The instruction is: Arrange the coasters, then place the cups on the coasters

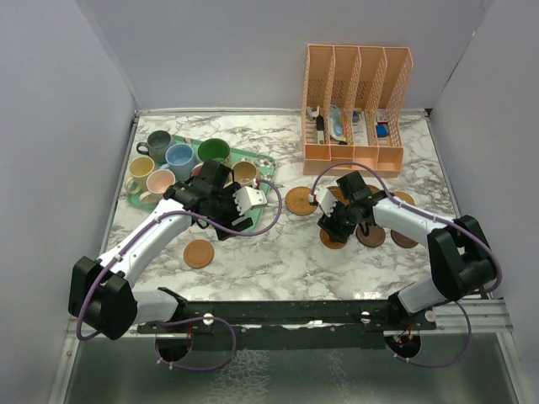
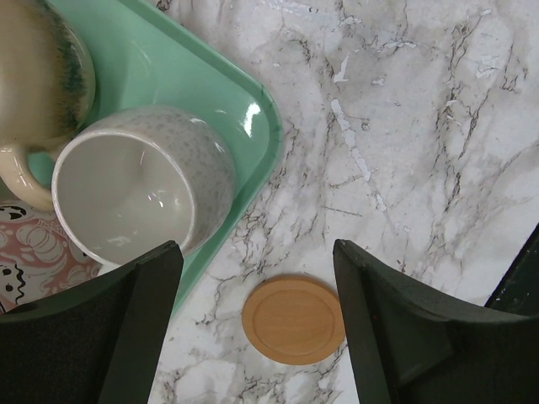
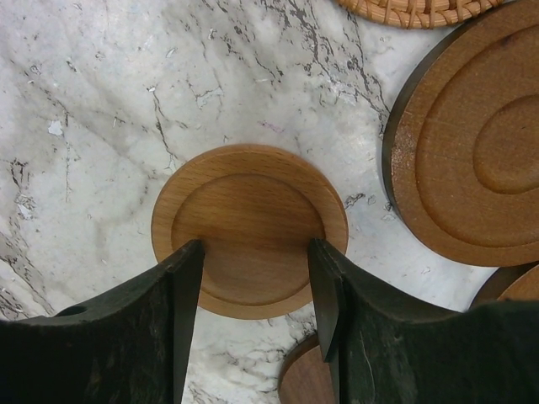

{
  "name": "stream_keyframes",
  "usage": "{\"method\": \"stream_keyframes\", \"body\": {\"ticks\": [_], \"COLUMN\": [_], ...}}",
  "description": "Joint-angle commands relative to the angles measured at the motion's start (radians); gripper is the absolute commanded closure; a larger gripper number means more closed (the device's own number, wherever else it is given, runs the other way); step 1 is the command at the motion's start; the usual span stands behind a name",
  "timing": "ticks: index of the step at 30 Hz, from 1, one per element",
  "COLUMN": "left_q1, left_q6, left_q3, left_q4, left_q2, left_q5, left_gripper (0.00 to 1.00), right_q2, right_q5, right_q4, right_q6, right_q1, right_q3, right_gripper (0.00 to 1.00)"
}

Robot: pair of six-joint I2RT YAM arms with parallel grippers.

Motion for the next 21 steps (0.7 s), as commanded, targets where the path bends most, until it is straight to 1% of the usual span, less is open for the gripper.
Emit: {"method": "stream_keyframes", "body": {"ticks": [1, 21], "left_q1": [0.007, 0.014], "left_q6": [-0.009, -0.007], "left_q3": [-0.009, -0.017], "left_q4": [0.016, 0.019], "left_q2": [-0.013, -0.021], "left_q5": [0.031, 0.036], "left_gripper": [0.24, 0.24], "right_q2": [0.034, 0.019], "right_q5": [0.141, 0.148], "right_q4": [-0.044, -0.042], "right_q6": [-0.020, -0.028], "right_q1": [-0.004, -0.006], "right_q3": [-0.070, -0.063], "right_gripper": [0.46, 0.48]}}
